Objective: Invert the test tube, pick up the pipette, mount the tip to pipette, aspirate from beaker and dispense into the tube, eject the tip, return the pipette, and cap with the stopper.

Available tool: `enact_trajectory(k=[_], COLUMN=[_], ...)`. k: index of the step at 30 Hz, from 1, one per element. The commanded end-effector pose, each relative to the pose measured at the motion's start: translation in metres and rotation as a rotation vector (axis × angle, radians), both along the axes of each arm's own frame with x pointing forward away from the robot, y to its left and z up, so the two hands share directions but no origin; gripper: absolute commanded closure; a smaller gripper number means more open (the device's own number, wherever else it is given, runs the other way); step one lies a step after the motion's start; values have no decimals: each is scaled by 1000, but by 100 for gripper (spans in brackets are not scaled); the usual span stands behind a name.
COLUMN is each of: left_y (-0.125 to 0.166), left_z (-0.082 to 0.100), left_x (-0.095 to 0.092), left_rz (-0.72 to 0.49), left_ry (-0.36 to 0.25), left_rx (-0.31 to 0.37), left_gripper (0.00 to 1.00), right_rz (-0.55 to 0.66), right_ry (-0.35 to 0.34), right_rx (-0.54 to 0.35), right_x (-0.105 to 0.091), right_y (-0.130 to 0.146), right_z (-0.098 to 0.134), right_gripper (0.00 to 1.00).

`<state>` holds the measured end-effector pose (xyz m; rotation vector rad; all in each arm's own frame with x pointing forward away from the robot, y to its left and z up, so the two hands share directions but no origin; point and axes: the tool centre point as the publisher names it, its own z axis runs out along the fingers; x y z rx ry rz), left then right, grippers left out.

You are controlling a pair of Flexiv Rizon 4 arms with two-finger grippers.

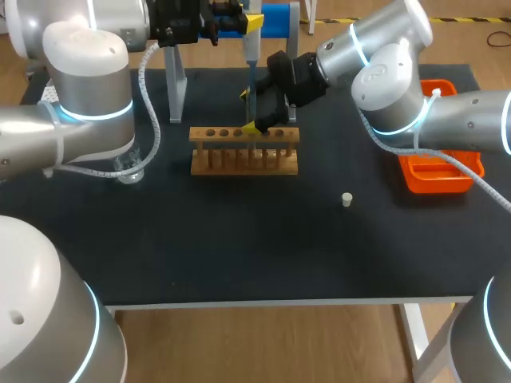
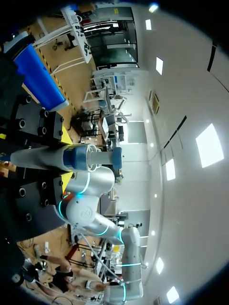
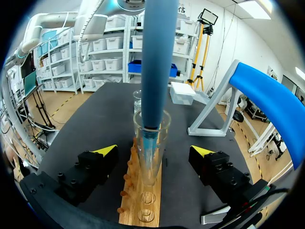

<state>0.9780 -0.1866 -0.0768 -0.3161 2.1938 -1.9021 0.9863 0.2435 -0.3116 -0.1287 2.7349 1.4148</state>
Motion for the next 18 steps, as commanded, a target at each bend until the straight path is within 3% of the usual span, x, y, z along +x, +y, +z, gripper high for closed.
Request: enact_trajectory(k=[1,18], left_y=[0,0], left_z=[-1,-1], left_x=[0,0], left_rz=[1,1], left_ry=[-2,-2], left_rx=[-4,-4], left_gripper=[100,100], right_rz=[2,-23], right_ry=[3,-4], right_rx=[-3,16], right_x=[1,-3], right_y=[-1,-16], right_z=[1,3], right_gripper=[0,0])
